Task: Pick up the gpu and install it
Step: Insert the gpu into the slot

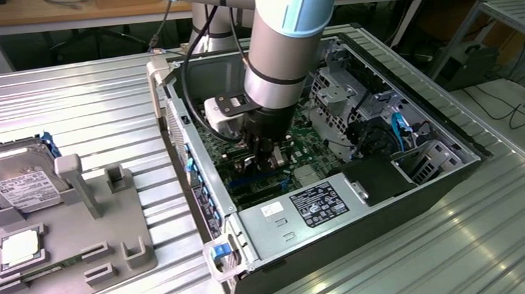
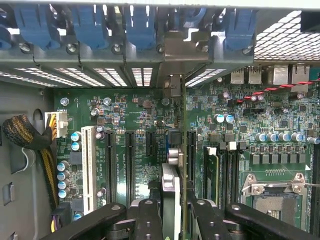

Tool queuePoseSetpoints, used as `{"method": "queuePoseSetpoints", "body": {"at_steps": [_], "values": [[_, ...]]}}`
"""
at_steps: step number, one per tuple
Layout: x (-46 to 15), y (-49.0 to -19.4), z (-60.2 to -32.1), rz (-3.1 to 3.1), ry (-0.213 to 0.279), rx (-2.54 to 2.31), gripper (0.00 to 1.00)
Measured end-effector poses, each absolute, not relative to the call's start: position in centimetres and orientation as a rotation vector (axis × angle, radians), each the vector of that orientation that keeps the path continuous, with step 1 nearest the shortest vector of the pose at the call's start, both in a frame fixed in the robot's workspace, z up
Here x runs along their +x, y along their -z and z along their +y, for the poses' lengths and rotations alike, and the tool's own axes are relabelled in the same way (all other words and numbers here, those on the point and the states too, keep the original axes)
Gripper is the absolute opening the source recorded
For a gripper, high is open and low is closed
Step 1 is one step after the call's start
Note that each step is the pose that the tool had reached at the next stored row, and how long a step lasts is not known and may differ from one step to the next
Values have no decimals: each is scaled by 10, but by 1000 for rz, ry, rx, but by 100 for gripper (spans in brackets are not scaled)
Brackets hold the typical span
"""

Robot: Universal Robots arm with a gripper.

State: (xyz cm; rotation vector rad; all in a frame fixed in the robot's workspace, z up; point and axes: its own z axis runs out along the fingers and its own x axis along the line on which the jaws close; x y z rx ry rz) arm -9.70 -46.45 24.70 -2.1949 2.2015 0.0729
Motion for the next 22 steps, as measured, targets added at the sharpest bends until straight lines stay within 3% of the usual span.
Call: {"method": "queuePoseSetpoints", "body": {"at_steps": [22], "values": [[-95,-247,-465,2205,-80,-2198,28]]}}
